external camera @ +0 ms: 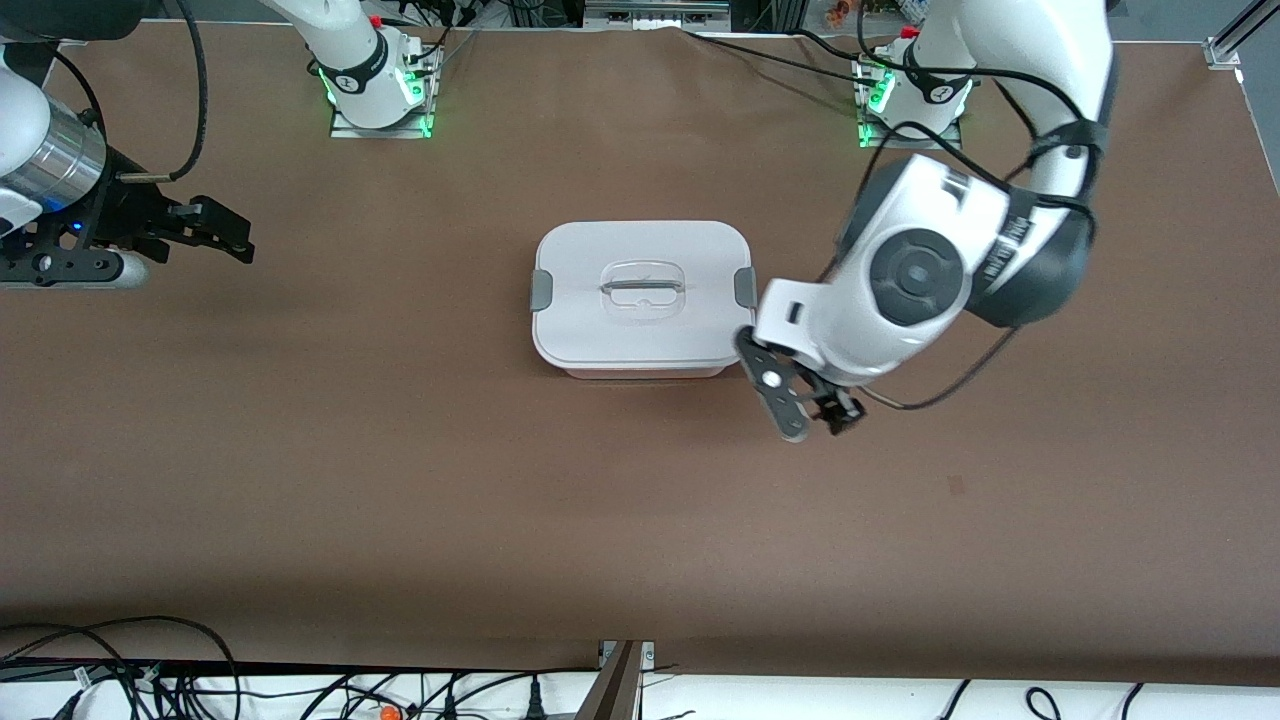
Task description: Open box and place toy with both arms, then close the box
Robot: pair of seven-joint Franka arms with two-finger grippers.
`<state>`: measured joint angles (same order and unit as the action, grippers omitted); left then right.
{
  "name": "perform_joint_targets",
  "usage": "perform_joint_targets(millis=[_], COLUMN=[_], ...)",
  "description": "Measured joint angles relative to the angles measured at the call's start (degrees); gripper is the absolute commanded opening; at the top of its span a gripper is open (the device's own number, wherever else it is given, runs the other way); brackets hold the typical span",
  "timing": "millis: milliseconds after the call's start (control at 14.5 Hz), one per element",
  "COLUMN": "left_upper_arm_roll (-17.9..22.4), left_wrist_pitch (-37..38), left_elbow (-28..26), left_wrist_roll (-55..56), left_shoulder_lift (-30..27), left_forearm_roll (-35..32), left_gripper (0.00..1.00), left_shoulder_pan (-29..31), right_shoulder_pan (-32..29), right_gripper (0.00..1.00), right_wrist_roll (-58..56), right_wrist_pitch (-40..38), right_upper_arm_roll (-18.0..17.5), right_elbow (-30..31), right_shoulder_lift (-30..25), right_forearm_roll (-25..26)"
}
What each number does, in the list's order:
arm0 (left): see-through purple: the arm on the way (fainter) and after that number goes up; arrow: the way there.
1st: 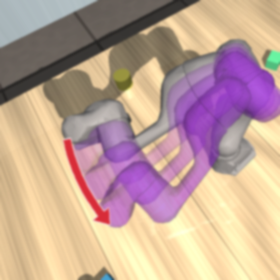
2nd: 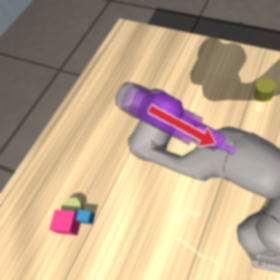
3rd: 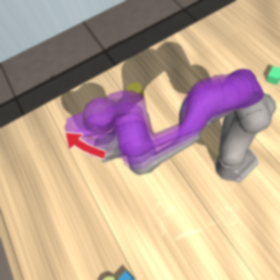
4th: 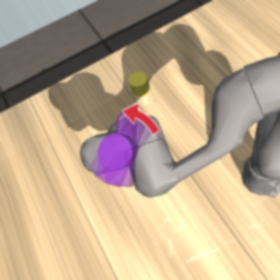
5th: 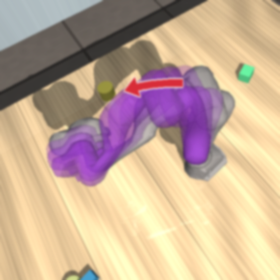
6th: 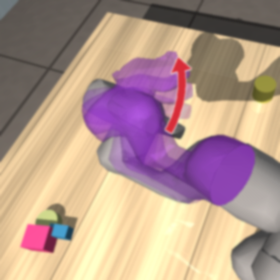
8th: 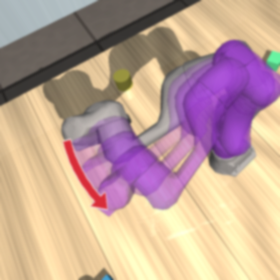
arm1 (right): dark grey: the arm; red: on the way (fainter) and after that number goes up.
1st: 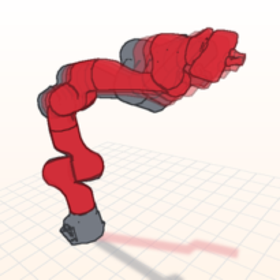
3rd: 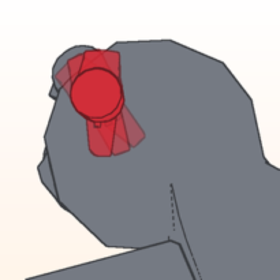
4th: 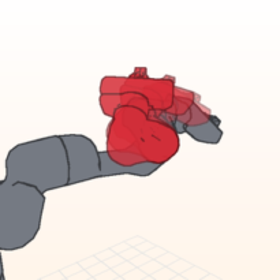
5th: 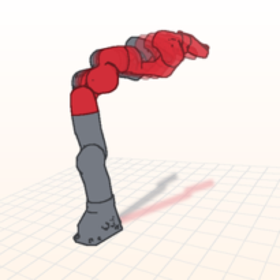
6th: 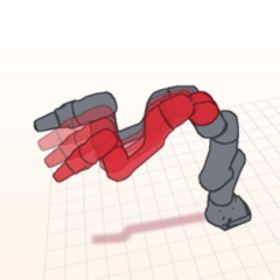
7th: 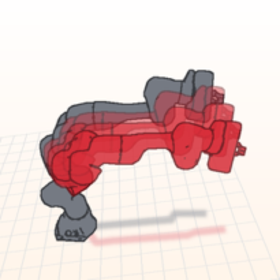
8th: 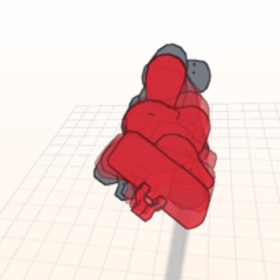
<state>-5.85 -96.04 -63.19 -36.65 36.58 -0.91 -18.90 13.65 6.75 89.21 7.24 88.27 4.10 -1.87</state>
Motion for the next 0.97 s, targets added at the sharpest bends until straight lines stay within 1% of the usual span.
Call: perform_joint_targets(millis=[138,277,553,623,830,969], left_upper_arm_roll=[1.7,4.5,12.0,12.7,13.2,13.3], left_wrist_pitch=[0.2,1.4,1.8,1.8,1.4,1.5], left_elbow=[0.0,0.0,0.8,0.8,0.8,-0.6], left_wrist_roll=[0.0,0.2,0.2,0.2,0.4,4.7], left_shoulder_lift=[0.0,0.0,-1.4,-2.4,-6.1,-9.6], left_forearm_roll=[0.0,0.0,0.0,0.0,0.1,0.4], left_gripper=[1.00,1.00,1.00,1.00,1.00,1.00], left_shoulder_pan=[0.6,0.5,1.6,2.9,8.4,12.1], right_shoulder_pan=[0.0,0.0,0.0,0.0,0.0,0.0], right_gripper=[1.00,1.00,1.00,1.00,1.00,1.00], right_wrist_roll=[0.0,0.0,0.0,0.0,0.0,0.0], right_wrist_pitch=[0.0,0.0,0.0,0.0,0.0,0.0], right_upper_arm_roll=[0.0,0.0,0.0,0.0,0.0,0.0], right_elbow=[0.0,0.0,0.0,0.0,0.0,0.0], right_shoulder_lift=[0.0,0.0,0.0,0.0,0.0,0.0], right_forearm_roll=[0.0,0.0,0.0,0.0,0.0,0.0])
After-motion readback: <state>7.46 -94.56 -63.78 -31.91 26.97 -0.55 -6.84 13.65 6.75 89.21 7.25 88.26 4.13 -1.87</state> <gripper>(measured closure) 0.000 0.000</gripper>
